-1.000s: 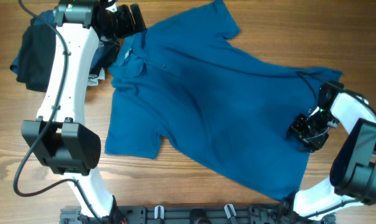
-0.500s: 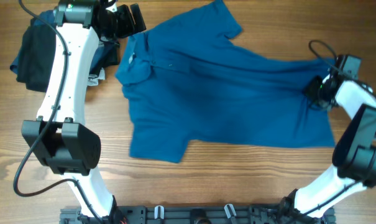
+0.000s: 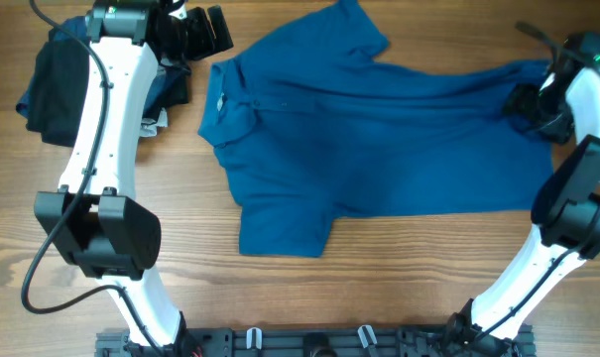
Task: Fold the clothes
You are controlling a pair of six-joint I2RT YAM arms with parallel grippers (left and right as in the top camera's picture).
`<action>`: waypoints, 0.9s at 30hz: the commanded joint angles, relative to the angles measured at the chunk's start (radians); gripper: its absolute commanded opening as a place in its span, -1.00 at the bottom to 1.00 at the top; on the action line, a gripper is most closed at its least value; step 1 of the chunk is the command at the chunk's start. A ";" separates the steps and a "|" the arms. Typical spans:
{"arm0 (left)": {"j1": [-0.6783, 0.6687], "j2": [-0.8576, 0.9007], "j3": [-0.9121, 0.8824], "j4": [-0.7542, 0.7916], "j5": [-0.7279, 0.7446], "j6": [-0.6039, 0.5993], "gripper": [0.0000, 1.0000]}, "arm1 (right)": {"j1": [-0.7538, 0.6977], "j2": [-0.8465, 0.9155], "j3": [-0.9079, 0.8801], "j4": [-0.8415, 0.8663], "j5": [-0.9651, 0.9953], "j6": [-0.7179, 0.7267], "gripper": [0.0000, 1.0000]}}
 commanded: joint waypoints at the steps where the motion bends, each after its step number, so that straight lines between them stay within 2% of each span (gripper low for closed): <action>1: 0.000 0.005 -0.001 0.000 0.004 0.000 0.99 | 0.000 -0.094 0.037 -0.161 -0.013 0.070 0.80; 2: 0.000 0.005 -0.001 0.000 0.004 0.000 1.00 | 0.000 -0.097 0.034 -0.207 -0.027 0.076 0.78; 3: 0.000 0.005 -0.001 0.000 0.004 0.000 0.99 | 0.000 -0.097 0.021 -0.255 -0.058 0.074 0.63; 5: 0.000 0.005 -0.001 0.000 0.004 0.000 0.99 | 0.000 -0.097 -0.046 -0.250 -0.083 0.065 -0.12; 6: 0.000 0.005 -0.001 0.000 0.004 0.000 1.00 | 0.000 -0.097 -0.090 -0.232 -0.083 0.071 -0.75; 7: 0.000 0.005 -0.001 0.000 0.004 0.000 0.99 | 0.000 -0.097 -0.126 -0.219 -0.082 0.082 -0.91; 14: 0.000 0.005 -0.001 0.011 0.004 0.000 1.00 | -0.050 -0.097 -0.430 0.062 -0.082 0.140 -0.92; 19: 0.000 0.006 -0.007 -0.106 -0.003 0.000 0.98 | -0.124 -0.097 -0.601 0.174 -0.002 0.192 -0.92; 23: 0.000 0.006 -0.011 -0.230 -0.003 0.000 0.70 | -0.196 -0.097 -0.769 0.275 -0.003 0.226 -0.91; 27: 0.000 0.006 -0.011 -0.320 -0.003 -0.004 0.60 | -0.275 -0.116 -0.805 0.274 -0.045 0.234 -0.92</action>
